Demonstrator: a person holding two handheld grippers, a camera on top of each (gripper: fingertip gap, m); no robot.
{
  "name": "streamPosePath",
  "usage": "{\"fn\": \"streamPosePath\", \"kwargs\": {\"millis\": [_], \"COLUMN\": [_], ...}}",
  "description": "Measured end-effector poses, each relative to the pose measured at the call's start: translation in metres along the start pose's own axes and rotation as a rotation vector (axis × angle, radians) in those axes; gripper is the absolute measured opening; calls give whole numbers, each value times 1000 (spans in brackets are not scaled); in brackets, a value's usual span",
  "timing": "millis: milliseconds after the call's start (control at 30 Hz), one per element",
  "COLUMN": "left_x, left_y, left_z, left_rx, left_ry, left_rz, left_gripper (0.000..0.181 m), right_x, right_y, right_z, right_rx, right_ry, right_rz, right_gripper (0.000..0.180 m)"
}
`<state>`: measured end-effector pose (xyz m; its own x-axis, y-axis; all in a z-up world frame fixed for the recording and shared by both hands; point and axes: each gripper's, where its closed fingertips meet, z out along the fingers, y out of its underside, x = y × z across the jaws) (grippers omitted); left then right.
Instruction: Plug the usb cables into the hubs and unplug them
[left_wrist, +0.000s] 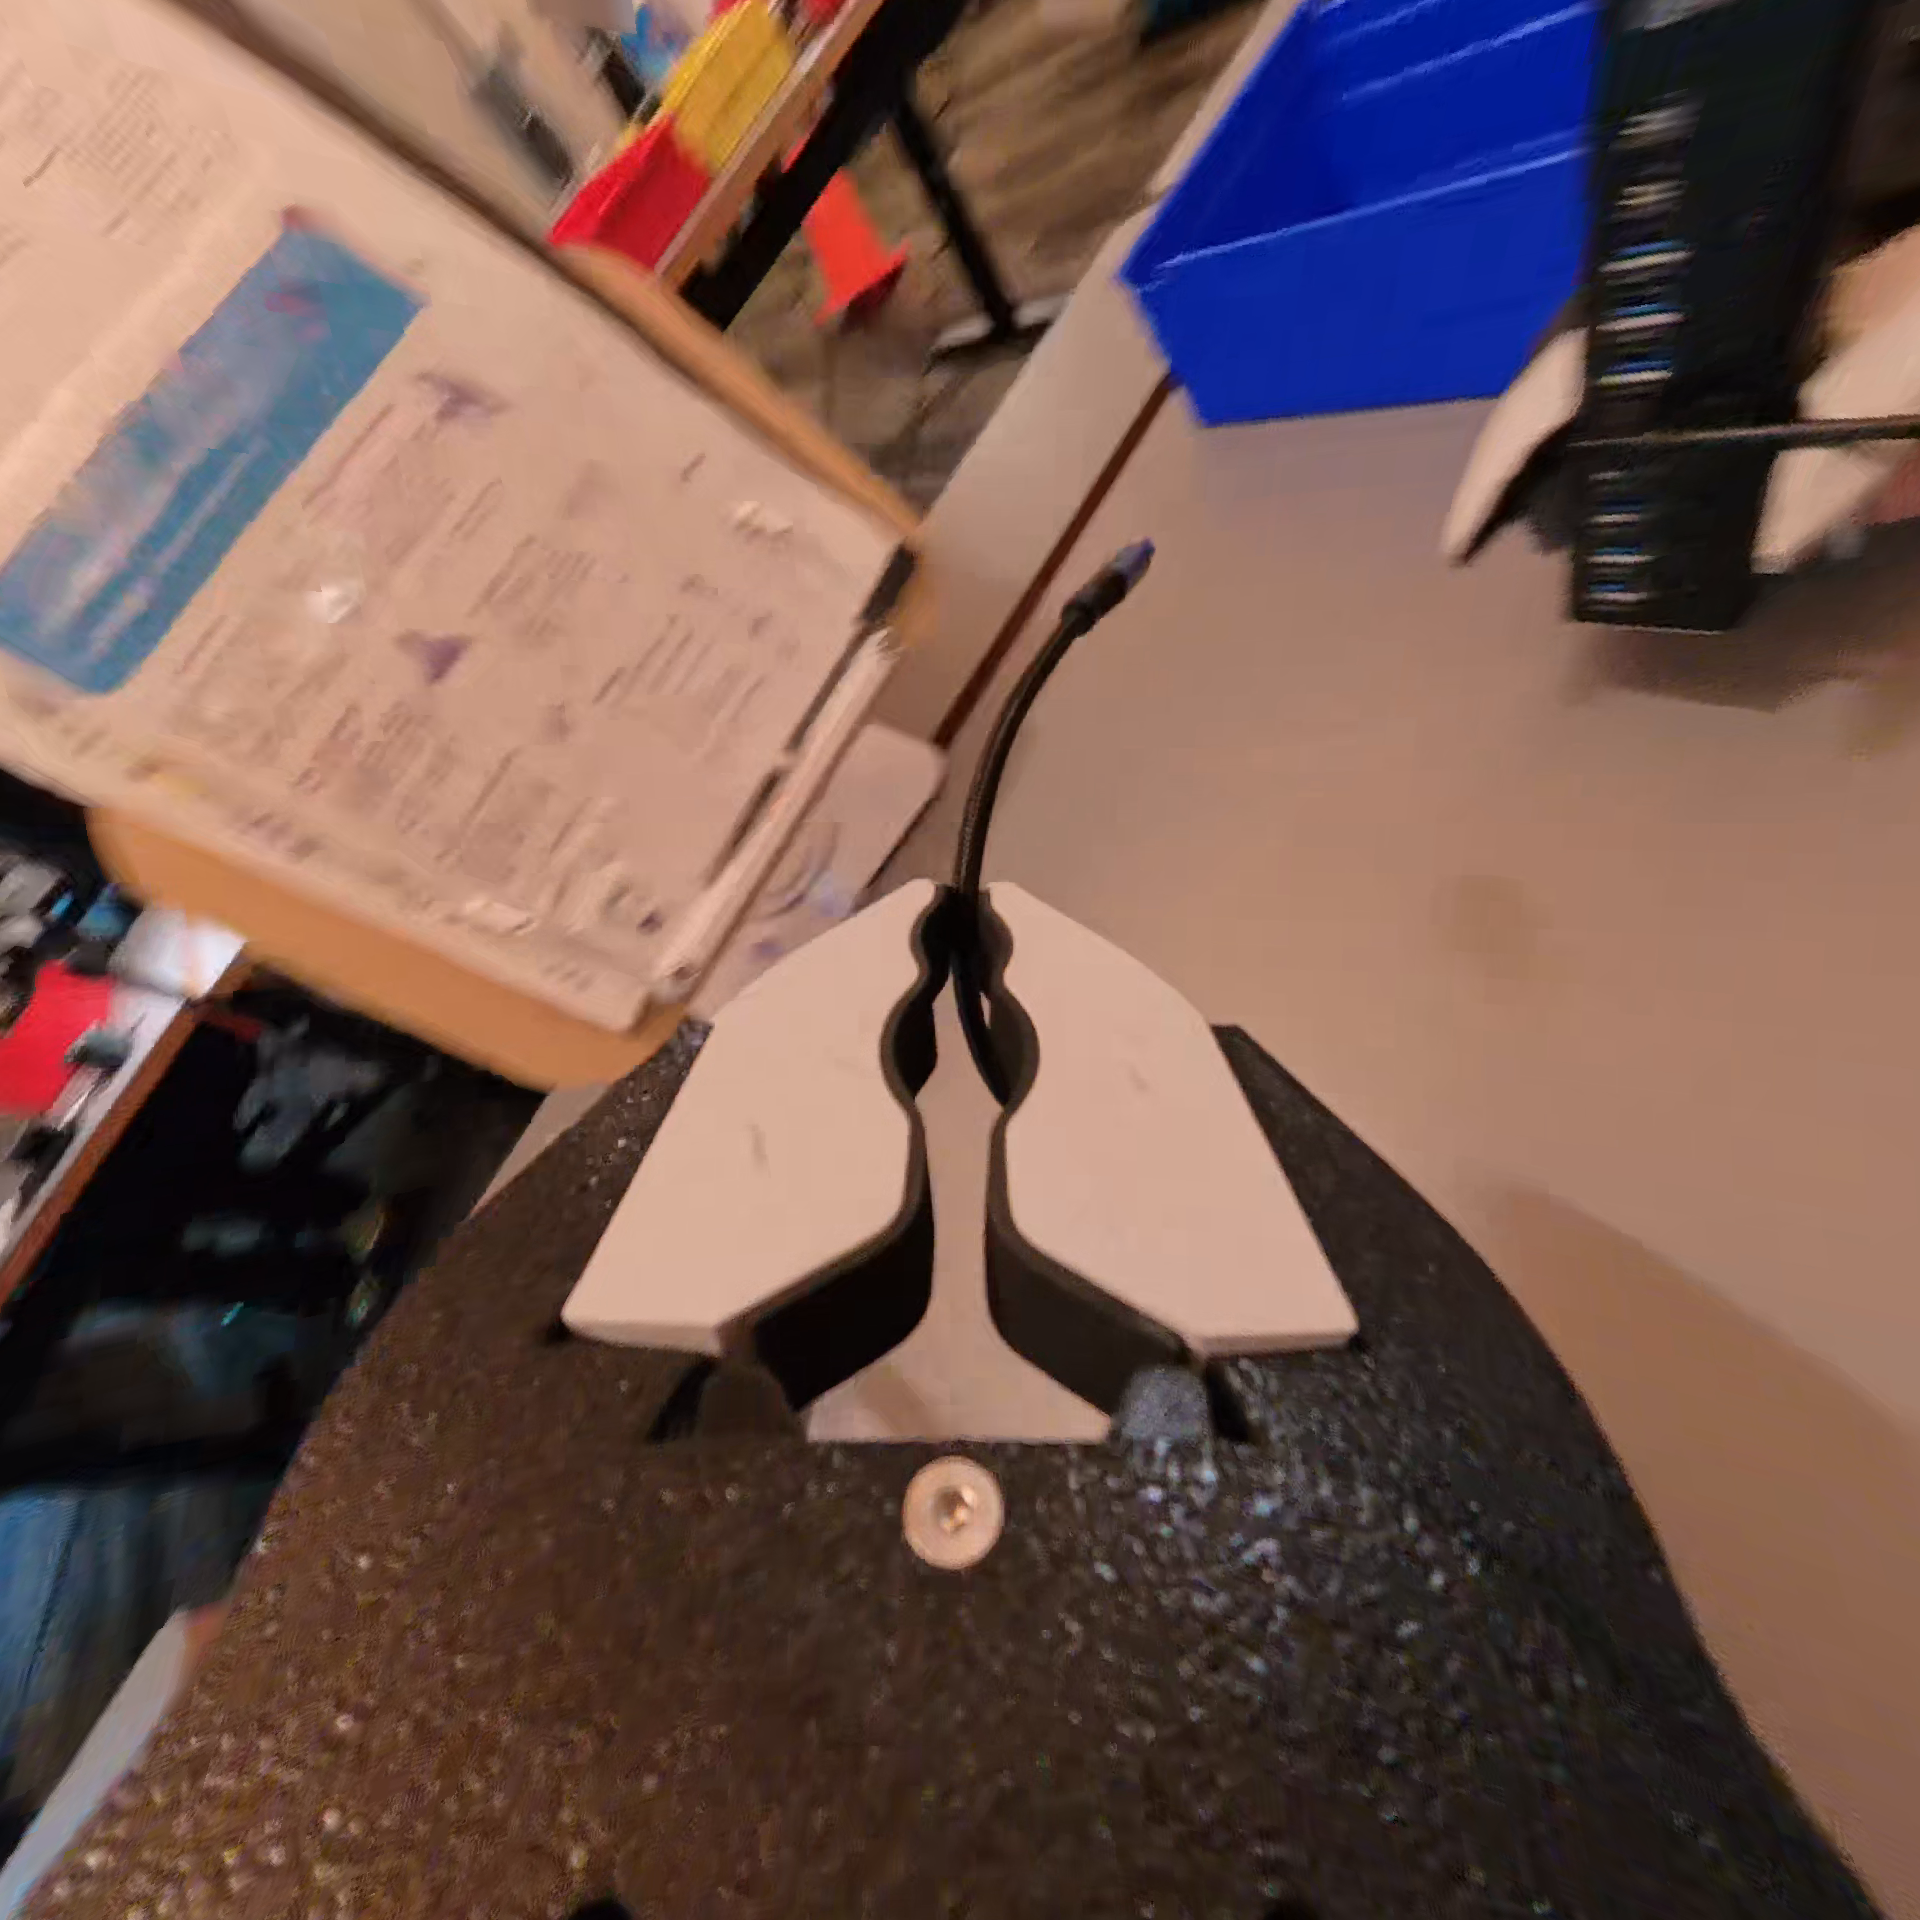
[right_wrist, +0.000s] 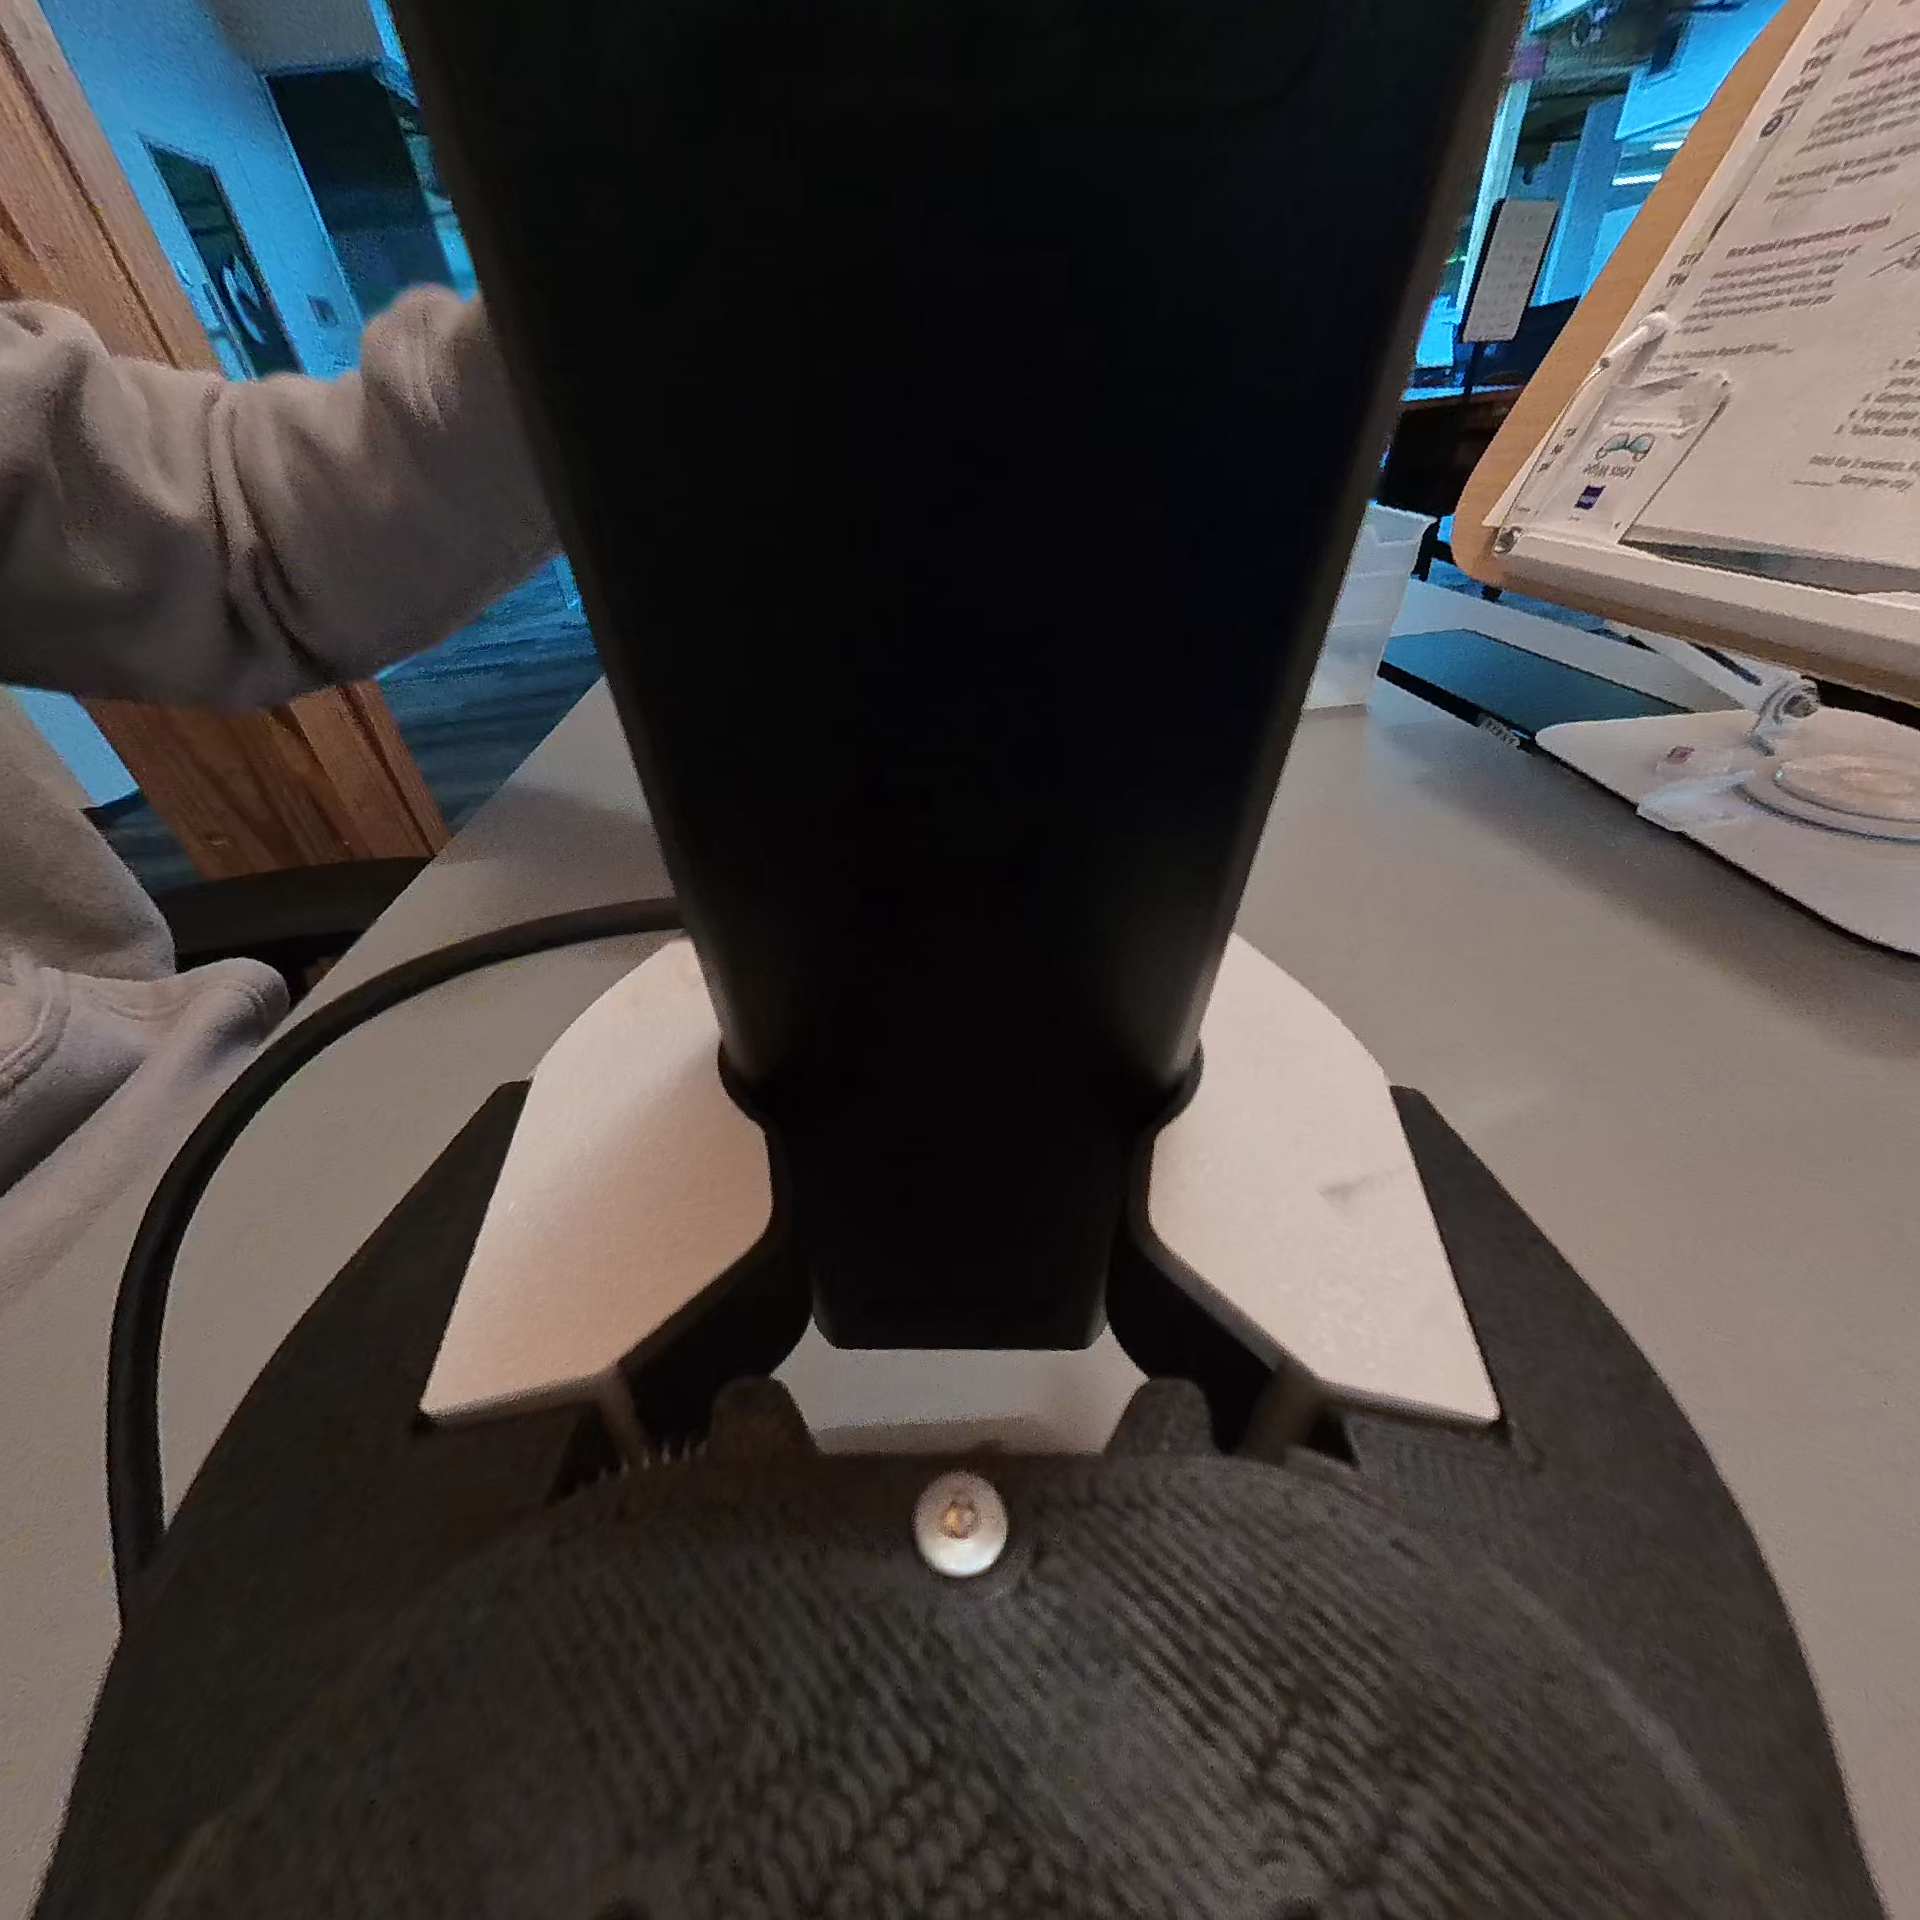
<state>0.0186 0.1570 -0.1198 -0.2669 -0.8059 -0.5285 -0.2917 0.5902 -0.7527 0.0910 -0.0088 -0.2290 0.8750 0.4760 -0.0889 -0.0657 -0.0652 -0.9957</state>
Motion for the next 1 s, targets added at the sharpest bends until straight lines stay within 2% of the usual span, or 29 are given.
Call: {"fn": "streamPosePath", "kwargs": {"millis": [133, 233, 400, 567, 867, 1000], "left_x": [77, 113, 122, 109, 108, 102], "left_y": [16, 23, 17, 11, 11, 17], "left_z": [24, 19, -10, -28, -21, -1], "left_rx": [176, 302, 574, 756, 740, 584], "left_ry": [150, 306, 451, 516, 500, 266], "left_rz": [-27, -219, -450, -615, -610, -435], "left_gripper": [4, 4, 4, 4, 4, 4], "right_x": [0, -2, -3, -4, -5, -7], "right_y": [-2, 0, 2, 1, 1, 0], "right_z": [-1, 0, 2, 1, 1, 0], "right_rx": [13, 2, -19, -11, -11, 1], "right_ry": [3, -4, -17, -26, -43, -60], "right_rz": [-4, -11, -10, -8, -3, 2], "right_gripper": [73, 73, 73, 73, 73, 72]}}
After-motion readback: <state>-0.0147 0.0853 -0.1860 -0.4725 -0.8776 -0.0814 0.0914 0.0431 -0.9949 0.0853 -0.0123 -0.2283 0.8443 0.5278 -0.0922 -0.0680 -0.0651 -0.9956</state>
